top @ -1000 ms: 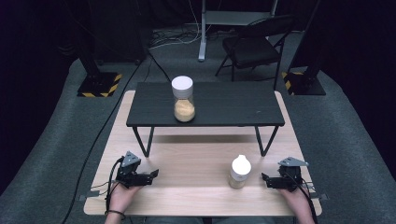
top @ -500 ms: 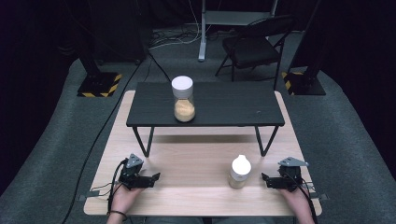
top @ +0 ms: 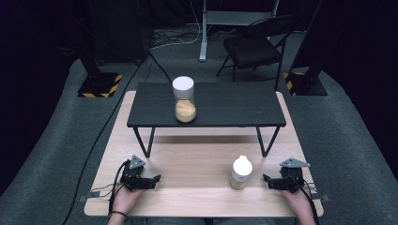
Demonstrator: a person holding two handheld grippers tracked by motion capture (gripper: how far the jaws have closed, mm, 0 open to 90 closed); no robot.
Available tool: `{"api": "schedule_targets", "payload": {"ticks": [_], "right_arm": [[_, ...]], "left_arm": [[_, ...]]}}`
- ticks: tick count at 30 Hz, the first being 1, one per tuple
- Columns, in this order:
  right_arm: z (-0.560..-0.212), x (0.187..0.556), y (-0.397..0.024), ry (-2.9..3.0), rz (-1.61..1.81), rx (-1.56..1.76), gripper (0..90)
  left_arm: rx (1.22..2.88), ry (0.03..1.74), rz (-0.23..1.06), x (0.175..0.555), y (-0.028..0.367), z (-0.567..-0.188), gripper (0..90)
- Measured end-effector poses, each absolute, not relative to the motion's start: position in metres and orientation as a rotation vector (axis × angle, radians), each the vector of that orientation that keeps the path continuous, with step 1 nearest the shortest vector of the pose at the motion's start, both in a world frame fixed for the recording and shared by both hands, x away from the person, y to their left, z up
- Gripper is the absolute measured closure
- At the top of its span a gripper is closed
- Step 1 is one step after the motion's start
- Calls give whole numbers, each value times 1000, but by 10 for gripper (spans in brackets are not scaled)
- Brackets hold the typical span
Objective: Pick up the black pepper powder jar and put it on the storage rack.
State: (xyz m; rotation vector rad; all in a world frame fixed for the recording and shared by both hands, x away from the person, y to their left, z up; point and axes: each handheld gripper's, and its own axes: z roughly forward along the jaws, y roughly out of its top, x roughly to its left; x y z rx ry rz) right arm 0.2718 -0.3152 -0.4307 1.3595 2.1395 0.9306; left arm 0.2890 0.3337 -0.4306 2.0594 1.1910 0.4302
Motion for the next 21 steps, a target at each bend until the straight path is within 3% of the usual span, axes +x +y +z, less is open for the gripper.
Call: {"api": "schedule_targets", "payload": {"ticks": [7,21], "right_arm": [[-426,272,-318,2142,944,1399,109],[-418,260,-326,2093,1020,1388,109]], "left_arm": [[2089,1166,485,286,326,-433,68],[2076,1157,491,286,328,-437,45]]}}
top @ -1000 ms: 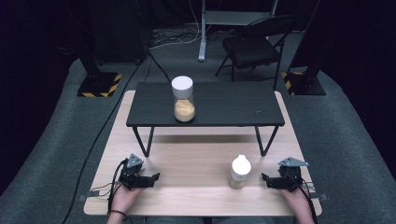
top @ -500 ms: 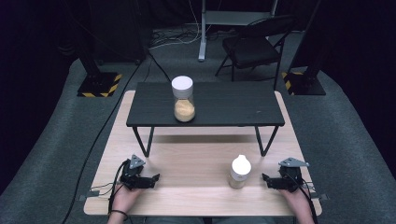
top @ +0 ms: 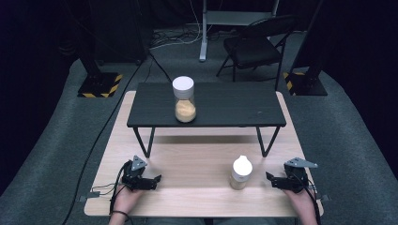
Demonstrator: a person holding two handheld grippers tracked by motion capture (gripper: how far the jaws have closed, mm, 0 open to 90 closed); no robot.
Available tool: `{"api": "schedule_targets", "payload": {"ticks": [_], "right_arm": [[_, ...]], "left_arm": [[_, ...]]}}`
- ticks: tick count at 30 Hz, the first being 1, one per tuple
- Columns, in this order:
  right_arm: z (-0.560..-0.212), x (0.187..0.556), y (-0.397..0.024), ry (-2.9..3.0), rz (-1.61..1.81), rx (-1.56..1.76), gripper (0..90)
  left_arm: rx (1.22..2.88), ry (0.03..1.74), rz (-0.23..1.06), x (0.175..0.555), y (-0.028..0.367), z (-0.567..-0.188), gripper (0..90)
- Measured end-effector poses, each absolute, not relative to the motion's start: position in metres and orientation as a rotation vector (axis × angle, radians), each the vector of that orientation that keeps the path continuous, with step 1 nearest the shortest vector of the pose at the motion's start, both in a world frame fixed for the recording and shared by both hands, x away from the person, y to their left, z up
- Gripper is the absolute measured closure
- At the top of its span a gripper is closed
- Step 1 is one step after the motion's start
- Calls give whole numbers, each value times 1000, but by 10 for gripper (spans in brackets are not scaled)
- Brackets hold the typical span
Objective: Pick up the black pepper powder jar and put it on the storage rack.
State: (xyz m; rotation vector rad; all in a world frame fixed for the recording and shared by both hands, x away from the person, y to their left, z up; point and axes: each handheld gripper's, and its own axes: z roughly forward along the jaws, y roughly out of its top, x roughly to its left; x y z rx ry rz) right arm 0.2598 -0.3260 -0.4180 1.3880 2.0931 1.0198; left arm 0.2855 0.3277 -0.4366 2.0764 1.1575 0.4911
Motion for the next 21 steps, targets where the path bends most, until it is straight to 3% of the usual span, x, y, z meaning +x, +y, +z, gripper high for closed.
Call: {"api": "schedule_targets", "payload": {"ticks": [21], "right_arm": [[-396,236,-332,2047,1195,1265,114]], "left_arm": [[2077,1157,491,286,328,-437,44]]}}
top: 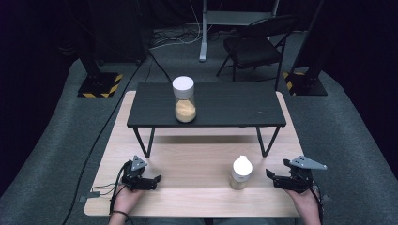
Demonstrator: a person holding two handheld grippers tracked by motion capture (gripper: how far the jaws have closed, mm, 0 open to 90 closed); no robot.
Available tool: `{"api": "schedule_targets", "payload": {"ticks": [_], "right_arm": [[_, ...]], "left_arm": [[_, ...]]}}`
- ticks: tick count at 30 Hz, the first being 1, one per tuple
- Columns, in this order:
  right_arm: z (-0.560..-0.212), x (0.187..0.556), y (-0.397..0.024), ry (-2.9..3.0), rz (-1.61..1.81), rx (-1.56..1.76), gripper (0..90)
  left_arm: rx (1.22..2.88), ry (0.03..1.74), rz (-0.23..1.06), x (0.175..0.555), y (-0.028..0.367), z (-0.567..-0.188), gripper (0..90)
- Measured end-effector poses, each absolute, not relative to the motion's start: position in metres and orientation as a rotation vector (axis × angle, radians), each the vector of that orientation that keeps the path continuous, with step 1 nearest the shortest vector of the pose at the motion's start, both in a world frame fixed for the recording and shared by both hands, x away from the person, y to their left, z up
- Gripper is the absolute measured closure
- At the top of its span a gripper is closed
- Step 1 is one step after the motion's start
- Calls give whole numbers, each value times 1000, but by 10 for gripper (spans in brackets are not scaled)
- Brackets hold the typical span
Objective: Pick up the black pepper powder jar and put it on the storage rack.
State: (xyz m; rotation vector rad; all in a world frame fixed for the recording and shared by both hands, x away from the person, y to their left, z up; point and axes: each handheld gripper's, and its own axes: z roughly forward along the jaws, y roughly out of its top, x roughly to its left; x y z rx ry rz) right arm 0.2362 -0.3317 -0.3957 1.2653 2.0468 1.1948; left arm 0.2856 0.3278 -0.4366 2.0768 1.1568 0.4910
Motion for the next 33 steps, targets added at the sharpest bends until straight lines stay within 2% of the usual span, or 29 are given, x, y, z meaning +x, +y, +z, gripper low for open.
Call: {"api": "schedule_targets", "payload": {"ticks": [15,33], "right_arm": [[-379,227,-332,2082,1272,1172,122],[-380,228,-327,2156,1373,1000,115]], "left_arm": [[2078,1154,490,286,328,-437,42],[2081,1151,488,287,329,-436,40]]}}
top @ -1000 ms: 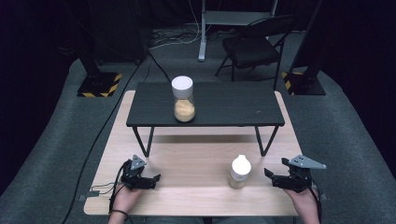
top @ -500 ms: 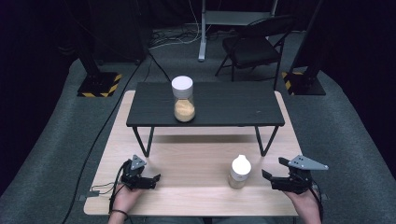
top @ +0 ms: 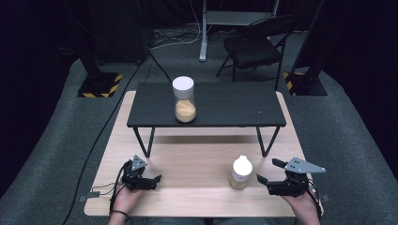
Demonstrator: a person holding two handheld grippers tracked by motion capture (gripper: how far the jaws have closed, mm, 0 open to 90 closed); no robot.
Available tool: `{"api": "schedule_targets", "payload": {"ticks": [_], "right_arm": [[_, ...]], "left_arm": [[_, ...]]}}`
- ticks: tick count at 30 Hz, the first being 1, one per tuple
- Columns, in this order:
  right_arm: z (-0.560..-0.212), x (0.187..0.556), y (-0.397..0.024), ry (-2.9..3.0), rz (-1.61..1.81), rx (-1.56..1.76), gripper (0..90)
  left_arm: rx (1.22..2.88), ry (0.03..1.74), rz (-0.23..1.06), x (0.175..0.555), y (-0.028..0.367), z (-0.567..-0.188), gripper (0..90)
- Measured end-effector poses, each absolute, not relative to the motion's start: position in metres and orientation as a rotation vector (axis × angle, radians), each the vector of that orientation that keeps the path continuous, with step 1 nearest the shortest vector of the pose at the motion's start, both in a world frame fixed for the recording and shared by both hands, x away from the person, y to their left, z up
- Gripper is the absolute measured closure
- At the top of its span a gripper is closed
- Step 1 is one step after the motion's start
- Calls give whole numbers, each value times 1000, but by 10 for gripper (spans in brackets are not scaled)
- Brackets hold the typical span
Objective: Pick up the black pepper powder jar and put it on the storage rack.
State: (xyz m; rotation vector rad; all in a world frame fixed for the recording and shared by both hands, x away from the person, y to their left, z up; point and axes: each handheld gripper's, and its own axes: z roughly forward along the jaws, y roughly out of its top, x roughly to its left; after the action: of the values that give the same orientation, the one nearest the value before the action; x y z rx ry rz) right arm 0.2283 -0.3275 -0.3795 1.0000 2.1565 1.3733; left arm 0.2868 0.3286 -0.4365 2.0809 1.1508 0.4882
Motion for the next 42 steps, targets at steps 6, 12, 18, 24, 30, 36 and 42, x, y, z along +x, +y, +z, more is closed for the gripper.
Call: {"api": "schedule_targets", "payload": {"ticks": [6,12,18,24,30,36,42], "right_arm": [[-379,229,-322,2178,1386,961,115],[-380,231,-316,2198,1391,934,115],[-380,234,-309,2218,1393,918,116],[-383,239,-301,2242,1393,909,116],[-385,243,-292,2270,1392,891,117],[-388,248,-284,2297,1378,884,117],[-394,253,-277,2298,1357,893,127]], "left_arm": [[2081,1151,488,287,329,-436,40],[2082,1150,488,287,329,-436,39],[2082,1150,488,287,329,-436,40],[2082,1148,487,287,329,-436,39],[2083,1147,486,287,329,-437,38],[2083,1147,486,287,329,-436,38],[2083,1147,486,288,329,-436,38]]}}
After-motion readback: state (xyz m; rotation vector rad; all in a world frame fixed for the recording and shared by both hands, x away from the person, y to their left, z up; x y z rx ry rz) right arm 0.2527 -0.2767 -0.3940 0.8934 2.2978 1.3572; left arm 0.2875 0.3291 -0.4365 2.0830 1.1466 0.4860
